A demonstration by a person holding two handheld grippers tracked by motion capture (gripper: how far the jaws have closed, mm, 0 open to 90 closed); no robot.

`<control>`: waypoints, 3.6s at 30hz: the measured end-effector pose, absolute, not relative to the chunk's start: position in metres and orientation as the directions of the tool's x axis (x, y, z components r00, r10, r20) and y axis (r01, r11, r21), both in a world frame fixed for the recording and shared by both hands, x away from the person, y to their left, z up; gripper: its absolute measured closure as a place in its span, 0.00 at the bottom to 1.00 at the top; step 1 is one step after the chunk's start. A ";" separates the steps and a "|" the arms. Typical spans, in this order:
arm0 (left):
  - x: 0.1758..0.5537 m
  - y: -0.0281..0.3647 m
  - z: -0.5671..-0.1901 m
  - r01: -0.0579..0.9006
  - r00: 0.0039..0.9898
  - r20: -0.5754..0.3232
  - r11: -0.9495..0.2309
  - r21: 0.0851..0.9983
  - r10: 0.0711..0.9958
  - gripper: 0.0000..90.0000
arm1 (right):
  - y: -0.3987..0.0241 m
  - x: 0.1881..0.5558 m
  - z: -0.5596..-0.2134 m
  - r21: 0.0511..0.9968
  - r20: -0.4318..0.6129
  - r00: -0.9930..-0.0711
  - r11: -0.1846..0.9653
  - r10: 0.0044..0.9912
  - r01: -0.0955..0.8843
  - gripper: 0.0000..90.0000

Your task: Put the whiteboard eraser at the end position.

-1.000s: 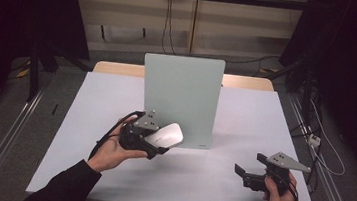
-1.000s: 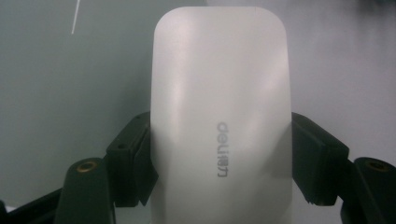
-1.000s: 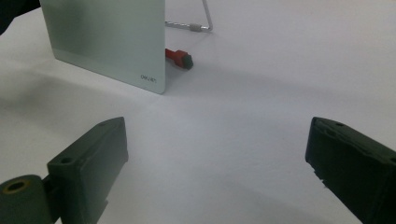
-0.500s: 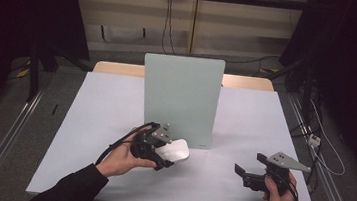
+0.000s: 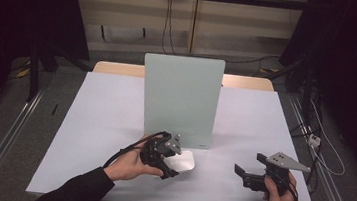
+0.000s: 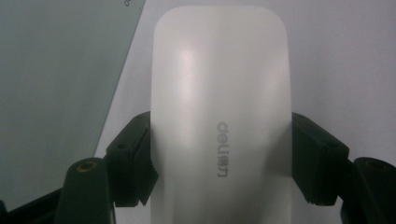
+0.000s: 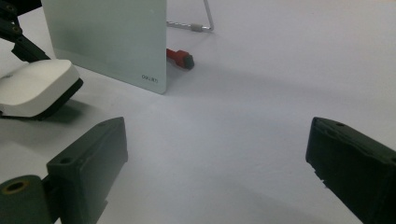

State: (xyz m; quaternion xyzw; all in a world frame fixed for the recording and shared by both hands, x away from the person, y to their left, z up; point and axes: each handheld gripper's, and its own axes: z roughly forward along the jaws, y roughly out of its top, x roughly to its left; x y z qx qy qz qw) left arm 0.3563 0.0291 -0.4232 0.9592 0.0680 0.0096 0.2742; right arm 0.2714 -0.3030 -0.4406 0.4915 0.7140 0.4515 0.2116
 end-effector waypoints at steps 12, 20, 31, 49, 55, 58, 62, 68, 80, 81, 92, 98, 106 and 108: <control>0.357 0.023 -0.432 0.124 0.991 -0.020 -0.846 0.519 0.132 0.34 | -0.303 0.271 -0.441 0.852 0.141 -0.430 0.112 0.892 0.511 0.06; 0.357 0.022 -0.435 0.130 0.990 -0.022 -0.843 0.522 0.140 0.34 | -0.303 0.271 -0.441 0.853 0.141 -0.431 0.112 0.891 0.510 0.06; 0.356 0.025 -0.438 0.136 0.988 -0.018 -0.822 0.552 0.152 0.34 | -0.303 0.271 -0.441 0.852 0.138 -0.434 0.116 0.890 0.510 0.06; 0.353 0.028 -0.434 0.143 0.986 -0.014 -0.801 0.581 0.166 0.22 | -0.303 0.270 -0.441 0.853 0.137 -0.435 0.117 0.890 0.508 0.06; 0.352 0.030 -0.430 0.165 0.981 -0.019 -0.771 0.615 0.195 0.07 | -0.303 0.271 -0.441 0.852 0.139 -0.437 0.117 0.889 0.510 0.06; 0.353 0.035 -0.425 0.161 0.980 -0.016 -0.746 0.647 0.198 0.08 | -0.303 0.272 -0.441 0.852 0.143 -0.435 0.113 0.889 0.512 0.06; 0.359 0.041 -0.421 0.216 0.964 -0.028 -0.716 0.664 0.264 0.07 | -0.303 0.272 -0.442 0.853 0.144 -0.438 0.113 0.887 0.510 0.06; 0.367 0.052 -0.413 0.277 0.925 -0.026 -0.627 0.729 0.378 0.07 | -0.303 0.273 -0.442 0.851 0.145 -0.436 0.112 0.888 0.512 0.06; 0.370 0.075 -0.395 0.266 0.886 -0.005 -0.499 0.825 0.463 0.07 | -0.304 0.272 -0.441 0.851 0.142 -0.428 0.111 0.893 0.513 0.06; 0.370 0.077 -0.394 0.273 0.879 -0.009 -0.486 0.830 0.477 0.07 | -0.304 0.272 -0.441 0.851 0.141 -0.428 0.111 0.893 0.513 0.06; 0.366 0.106 -0.384 0.285 0.847 -0.026 -0.411 0.866 0.531 0.07 | -0.303 0.271 -0.441 0.854 0.138 -0.424 0.109 0.895 0.508 0.06; 0.364 0.121 -0.385 0.294 0.824 -0.014 -0.407 0.864 0.566 0.07 | -0.302 0.271 -0.441 0.855 0.132 -0.421 0.113 0.897 0.507 0.06; 0.360 0.141 -0.386 0.323 0.791 -0.022 -0.387 0.864 0.611 0.07 | -0.301 0.271 -0.441 0.856 0.123 -0.417 0.116 0.901 0.504 0.06; 0.358 0.144 -0.387 0.330 0.790 -0.027 -0.387 0.861 0.613 0.07 | -0.301 0.271 -0.441 0.856 0.123 -0.416 0.116 0.901 0.504 0.06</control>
